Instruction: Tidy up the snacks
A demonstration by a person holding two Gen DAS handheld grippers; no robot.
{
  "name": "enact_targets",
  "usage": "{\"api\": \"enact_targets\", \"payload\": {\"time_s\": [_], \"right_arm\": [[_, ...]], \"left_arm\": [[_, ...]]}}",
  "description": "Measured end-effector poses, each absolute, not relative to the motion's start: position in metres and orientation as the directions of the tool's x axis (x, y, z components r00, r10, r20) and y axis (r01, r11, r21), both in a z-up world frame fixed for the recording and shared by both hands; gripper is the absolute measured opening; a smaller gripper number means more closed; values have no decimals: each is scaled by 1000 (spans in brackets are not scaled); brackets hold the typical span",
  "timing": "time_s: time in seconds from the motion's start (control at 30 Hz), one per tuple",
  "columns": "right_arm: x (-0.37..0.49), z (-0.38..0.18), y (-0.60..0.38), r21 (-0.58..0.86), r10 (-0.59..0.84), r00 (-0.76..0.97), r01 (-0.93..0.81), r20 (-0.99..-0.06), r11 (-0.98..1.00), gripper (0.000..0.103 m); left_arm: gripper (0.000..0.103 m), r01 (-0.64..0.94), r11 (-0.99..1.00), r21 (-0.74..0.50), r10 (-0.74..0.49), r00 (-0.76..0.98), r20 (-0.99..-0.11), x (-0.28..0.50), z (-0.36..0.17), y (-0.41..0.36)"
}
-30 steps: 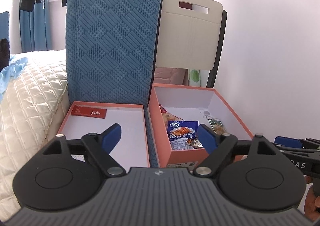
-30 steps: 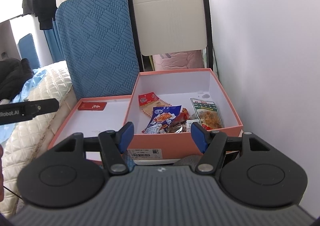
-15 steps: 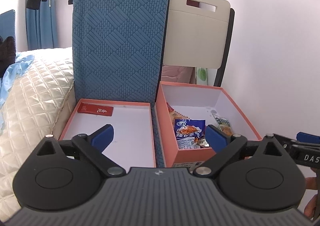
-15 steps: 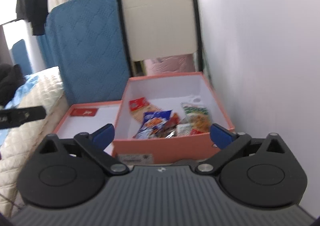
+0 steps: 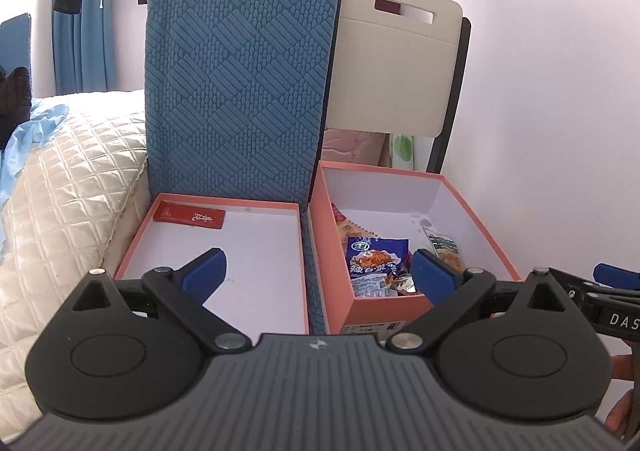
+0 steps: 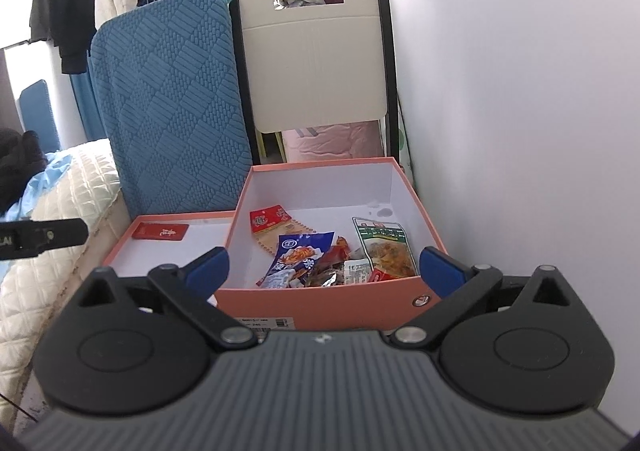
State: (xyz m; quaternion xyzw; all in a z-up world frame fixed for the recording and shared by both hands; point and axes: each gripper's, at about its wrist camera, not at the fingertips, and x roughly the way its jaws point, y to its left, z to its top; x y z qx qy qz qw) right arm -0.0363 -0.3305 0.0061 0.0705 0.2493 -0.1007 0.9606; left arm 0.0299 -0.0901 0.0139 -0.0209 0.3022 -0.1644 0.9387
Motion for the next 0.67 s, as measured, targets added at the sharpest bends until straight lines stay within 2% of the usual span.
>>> {"api": "enact_targets", "payload": {"time_s": [0.67], "right_arm": [[-36,8,-329,70,-164,859,225,-486,972,103]], "left_arm": [[100,296,946,-136,-320,767,-557,29,16,-89]]}}
